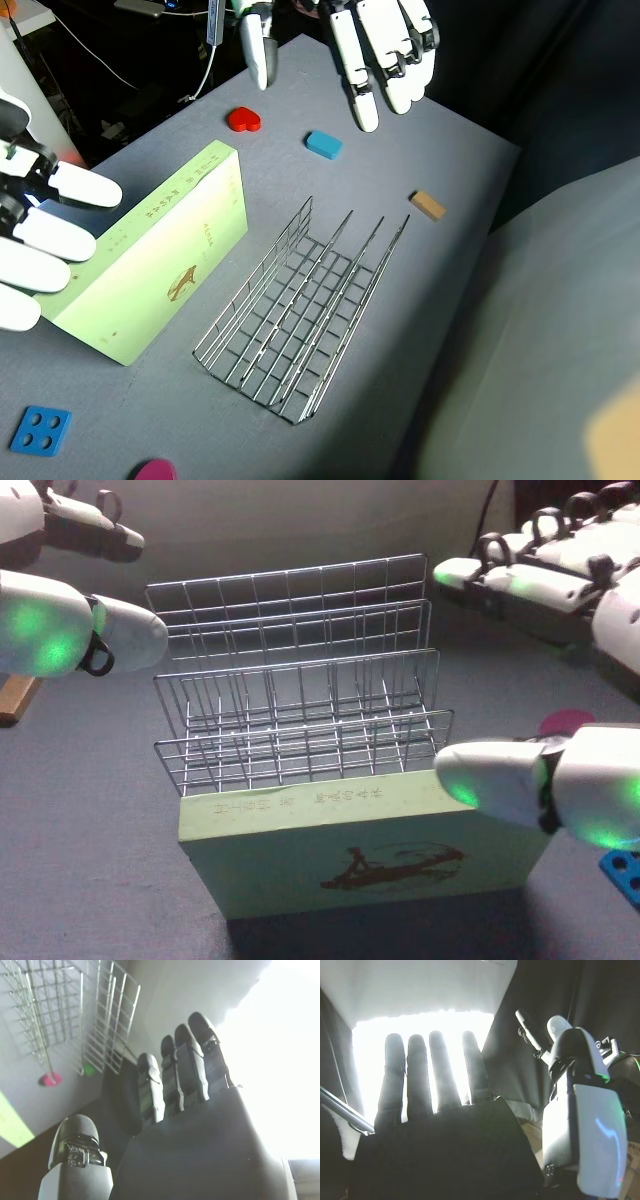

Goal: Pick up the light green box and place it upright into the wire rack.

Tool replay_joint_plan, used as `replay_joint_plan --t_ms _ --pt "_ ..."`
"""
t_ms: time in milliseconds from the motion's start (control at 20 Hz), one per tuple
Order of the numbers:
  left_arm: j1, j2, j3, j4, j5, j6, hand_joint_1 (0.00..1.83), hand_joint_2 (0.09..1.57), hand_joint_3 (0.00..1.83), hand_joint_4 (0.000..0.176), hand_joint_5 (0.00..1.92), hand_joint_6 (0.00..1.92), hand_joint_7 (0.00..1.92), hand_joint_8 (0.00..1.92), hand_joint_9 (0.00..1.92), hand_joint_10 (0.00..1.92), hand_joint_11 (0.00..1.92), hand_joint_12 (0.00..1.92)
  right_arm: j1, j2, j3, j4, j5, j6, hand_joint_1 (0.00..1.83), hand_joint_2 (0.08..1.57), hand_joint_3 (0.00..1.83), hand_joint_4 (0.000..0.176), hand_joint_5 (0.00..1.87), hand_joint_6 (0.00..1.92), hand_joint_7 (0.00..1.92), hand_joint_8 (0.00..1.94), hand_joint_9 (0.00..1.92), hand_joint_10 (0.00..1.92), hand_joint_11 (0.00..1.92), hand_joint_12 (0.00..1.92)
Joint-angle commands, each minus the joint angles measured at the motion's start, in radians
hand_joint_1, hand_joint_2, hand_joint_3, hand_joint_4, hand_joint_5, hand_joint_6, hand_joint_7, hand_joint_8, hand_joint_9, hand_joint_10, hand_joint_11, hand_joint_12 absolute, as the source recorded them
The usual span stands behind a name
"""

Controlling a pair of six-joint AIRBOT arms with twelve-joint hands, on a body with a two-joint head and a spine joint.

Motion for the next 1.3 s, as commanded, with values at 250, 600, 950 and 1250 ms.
replay_joint_plan --t_ms 250,600,950,1250 --pt "-0.020 -0.009 -0.005 0.052 -0.070 -0.003 0.00 1.22 0.00 0.105 0.22 0.00 0.17 0.00 0.16 0.00 0.00 0.56 0.023 -0.154 0.005 -0.069 -0.084 0.016 0.00 1.05 0.00 0.095 0.05 0.00 0.09 0.01 0.04 0.00 0.00 0.45" --pt "-0.030 -0.011 -0.005 0.051 -0.061 0.001 0.00 1.23 0.00 0.103 0.25 0.00 0.18 0.00 0.16 0.00 0.00 0.62 0.060 -0.365 0.130 0.114 -0.122 -0.051 0.02 1.05 0.00 0.063 0.08 0.00 0.14 0.00 0.07 0.00 0.00 0.41" --pt "-0.038 -0.011 0.000 0.051 -0.054 0.020 0.00 1.23 0.00 0.108 0.24 0.00 0.17 0.00 0.15 0.00 0.00 0.53 0.063 -0.492 0.278 0.295 -0.167 -0.147 0.14 1.01 0.00 0.061 0.10 0.00 0.14 0.00 0.08 0.00 0.00 0.45" --pt "-0.038 -0.011 0.019 0.051 -0.041 0.047 0.00 1.24 0.00 0.110 0.23 0.00 0.17 0.00 0.15 0.00 0.00 0.54 0.017 -0.534 0.323 0.298 -0.147 -0.205 0.28 0.97 0.00 0.062 0.09 0.00 0.14 0.00 0.09 0.00 0.00 0.51"
